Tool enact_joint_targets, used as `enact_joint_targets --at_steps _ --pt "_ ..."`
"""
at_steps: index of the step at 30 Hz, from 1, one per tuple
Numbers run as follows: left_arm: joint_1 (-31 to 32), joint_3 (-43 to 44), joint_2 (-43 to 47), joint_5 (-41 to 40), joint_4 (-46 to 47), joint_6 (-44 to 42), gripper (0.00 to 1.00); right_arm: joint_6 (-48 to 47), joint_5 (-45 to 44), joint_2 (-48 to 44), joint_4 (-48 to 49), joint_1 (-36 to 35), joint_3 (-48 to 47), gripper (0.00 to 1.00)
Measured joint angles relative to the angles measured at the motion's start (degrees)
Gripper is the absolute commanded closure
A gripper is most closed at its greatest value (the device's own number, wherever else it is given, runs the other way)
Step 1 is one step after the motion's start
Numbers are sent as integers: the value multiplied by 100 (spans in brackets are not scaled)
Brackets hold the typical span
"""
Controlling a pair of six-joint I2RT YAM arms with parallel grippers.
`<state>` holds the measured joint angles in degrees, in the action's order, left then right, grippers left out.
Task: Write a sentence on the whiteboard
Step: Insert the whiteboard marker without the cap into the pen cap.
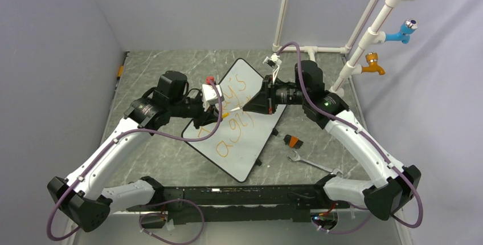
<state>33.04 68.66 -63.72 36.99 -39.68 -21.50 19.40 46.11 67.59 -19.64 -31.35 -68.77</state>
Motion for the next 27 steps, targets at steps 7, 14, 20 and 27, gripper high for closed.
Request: enact_joint_targets --at_steps 7,14,20,27 --pt "0 -4 2 -37 2 0 100 -39 -111 57 -4 -81 2 100" --pt "0 -33 13 -42 9 2 100 -44 -223 111 -24 -133 2 100" --pt "0 -83 13 -44 46 17 100 -63 -249 157 -44 -181 2 100" --pt "0 -92 15 -50 50 20 100 -90 -269 216 -44 -260 2 100"
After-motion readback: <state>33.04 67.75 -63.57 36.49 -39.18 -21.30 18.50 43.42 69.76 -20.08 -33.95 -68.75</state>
